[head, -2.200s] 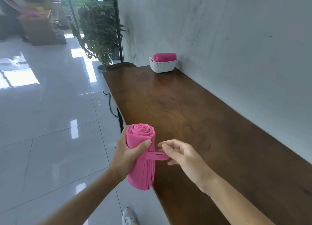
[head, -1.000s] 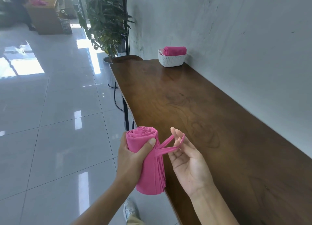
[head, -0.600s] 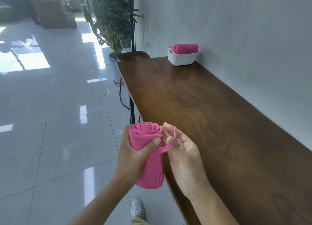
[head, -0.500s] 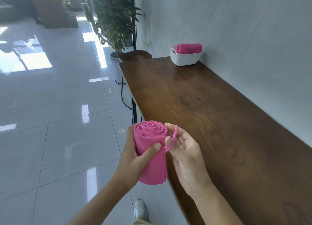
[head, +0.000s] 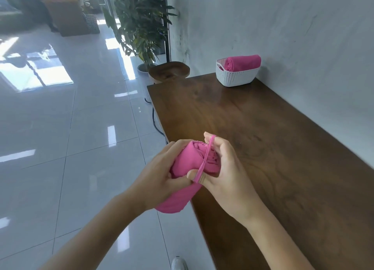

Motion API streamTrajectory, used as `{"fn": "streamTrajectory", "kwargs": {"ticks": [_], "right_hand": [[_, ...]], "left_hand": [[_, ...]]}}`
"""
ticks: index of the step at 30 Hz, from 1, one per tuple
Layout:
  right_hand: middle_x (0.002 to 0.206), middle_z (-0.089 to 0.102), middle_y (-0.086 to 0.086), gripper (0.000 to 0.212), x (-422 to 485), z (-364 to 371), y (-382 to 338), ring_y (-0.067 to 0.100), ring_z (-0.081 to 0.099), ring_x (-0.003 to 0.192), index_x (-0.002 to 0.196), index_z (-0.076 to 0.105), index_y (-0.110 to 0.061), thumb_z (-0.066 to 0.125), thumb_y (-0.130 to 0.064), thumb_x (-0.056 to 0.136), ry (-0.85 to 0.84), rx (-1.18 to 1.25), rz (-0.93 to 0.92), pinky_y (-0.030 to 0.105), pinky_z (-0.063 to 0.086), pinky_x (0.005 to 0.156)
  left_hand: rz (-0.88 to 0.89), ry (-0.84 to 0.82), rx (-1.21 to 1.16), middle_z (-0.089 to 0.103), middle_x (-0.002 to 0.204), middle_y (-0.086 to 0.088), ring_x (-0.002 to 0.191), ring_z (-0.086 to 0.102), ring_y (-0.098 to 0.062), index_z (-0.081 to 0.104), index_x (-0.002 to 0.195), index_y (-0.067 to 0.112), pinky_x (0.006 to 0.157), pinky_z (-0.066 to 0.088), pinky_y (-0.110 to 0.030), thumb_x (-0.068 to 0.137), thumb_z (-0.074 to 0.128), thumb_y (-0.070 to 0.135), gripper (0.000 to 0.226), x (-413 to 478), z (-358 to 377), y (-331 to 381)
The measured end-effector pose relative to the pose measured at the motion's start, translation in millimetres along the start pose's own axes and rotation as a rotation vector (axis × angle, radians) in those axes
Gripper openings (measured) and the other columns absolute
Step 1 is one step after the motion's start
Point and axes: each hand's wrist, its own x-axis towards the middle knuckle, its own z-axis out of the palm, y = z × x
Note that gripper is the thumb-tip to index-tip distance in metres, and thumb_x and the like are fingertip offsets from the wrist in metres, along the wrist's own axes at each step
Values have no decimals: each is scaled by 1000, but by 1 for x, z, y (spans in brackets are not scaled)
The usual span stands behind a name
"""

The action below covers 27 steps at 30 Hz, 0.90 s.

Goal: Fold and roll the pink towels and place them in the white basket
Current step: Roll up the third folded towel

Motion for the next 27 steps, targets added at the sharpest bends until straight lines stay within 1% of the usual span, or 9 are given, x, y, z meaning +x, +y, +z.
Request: {"fn": "streamTrajectory", "kwargs": {"ticks": [5,9,11,13,15,18,20,24,27], "right_hand": [[151,34,-21,96,43,-8,16,1,45,132,151,27,-34,69,-68,73,-41,7,58,5,49,83],[147,35,-20,90,71,-6,30,4,47,130,149,25,-36,63,-71,77,-116,-21,83,13,52,92],[145,35,-18,83,80,-5,35,5,49,129,147,23,-37,64,-66,81,-165,-35,95,16,53,94],[144,32,-18,78,86,-6,36,2,48,127,147,20,-38,64,-59,86,-190,-14,111,10,52,89],[143,31,-21,74,91,-5,32,-1,48,125,147,19,-39,63,-52,90,-182,25,124,7,50,85],[144,28,-26,71,100,1,26,-2,49,126,148,18,-44,62,-49,92,-137,46,118,9,51,87],[144,28,-26,70,107,5,23,-2,48,126,147,19,-47,60,-51,91,-100,48,117,11,52,87],[146,28,-29,64,122,14,13,-1,45,131,144,17,-57,54,-59,92,-61,7,146,12,51,92],[143,30,-27,59,139,31,2,0,47,130,142,20,-58,54,-57,94,-54,-45,147,16,52,95]], "left_hand": [[21,-109,129,55,127,16,112,60,-17,46,141,36,85,59,-33,85,68,59,65,45,-16,-15],[39,-144,148,60,120,16,108,61,-16,53,136,36,85,57,-32,85,74,48,56,71,-24,-27],[40,-152,155,63,116,17,106,62,-14,55,131,38,85,57,-32,82,78,47,55,79,-26,-33],[25,-130,134,65,114,18,105,63,-11,56,128,39,84,58,-30,78,83,46,57,85,-28,-37],[6,-89,66,65,112,18,105,64,-11,56,125,36,84,58,-29,74,87,40,60,91,-30,-40],[9,-51,-28,62,111,15,105,63,-15,52,120,29,85,57,-27,72,90,33,61,99,-35,-50],[21,-72,-40,59,117,16,109,61,-14,49,122,30,84,57,-26,72,90,39,65,102,-45,-64],[-20,-228,81,55,124,27,111,59,-1,41,132,50,77,58,-21,60,89,65,88,101,-73,-102],[-17,-267,31,63,117,24,105,65,-4,47,130,49,76,61,-26,64,89,60,79,104,-95,-128]]}}
